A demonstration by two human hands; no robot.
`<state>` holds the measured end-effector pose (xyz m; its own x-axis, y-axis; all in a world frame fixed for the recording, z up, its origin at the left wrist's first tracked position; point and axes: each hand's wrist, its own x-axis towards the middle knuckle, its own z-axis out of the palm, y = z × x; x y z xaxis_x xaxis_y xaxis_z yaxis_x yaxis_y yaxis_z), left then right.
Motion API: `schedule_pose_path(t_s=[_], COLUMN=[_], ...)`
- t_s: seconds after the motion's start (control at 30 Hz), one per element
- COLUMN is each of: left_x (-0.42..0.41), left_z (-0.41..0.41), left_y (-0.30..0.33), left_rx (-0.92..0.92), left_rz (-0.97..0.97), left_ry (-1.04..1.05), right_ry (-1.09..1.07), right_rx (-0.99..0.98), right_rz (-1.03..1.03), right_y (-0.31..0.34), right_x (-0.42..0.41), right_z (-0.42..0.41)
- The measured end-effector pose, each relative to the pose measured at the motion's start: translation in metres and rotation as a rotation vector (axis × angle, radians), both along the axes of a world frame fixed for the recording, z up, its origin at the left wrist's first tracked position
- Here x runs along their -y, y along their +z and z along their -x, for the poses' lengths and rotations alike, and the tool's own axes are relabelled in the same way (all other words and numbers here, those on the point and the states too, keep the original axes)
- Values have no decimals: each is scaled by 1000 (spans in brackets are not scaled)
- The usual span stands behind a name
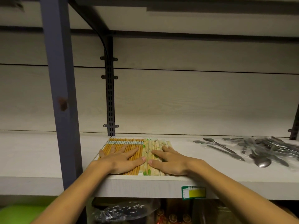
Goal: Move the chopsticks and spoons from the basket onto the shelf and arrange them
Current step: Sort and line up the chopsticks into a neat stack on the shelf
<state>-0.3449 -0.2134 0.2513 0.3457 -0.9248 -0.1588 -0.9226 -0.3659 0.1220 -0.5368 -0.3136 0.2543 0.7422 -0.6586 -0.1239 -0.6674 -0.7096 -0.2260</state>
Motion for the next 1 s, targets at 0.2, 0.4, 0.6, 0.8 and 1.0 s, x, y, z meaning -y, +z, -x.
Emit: schedule_pose_path(t_s=[0.2,0.4,0.6,0.8,1.0], left_x=[0,4,9,8,9], left_z=[10,22,25,27,28], left_y=[0,-3,-7,-5,-6], left_rx=[-32,-197,-204,-178,-201], left_rz=[159,307,276,252,234], left_ry=[-134,-382,-508,-554,-557], right_ry=[-68,-71,-23,0,-24], right_rx=[157,212,243,230,261], right_rz=[31,105,141,165,143], right_y=[4,0,-1,-7,-10], right_x=[0,-3,-1,0,-6], right_z=[12,22,29,33,26])
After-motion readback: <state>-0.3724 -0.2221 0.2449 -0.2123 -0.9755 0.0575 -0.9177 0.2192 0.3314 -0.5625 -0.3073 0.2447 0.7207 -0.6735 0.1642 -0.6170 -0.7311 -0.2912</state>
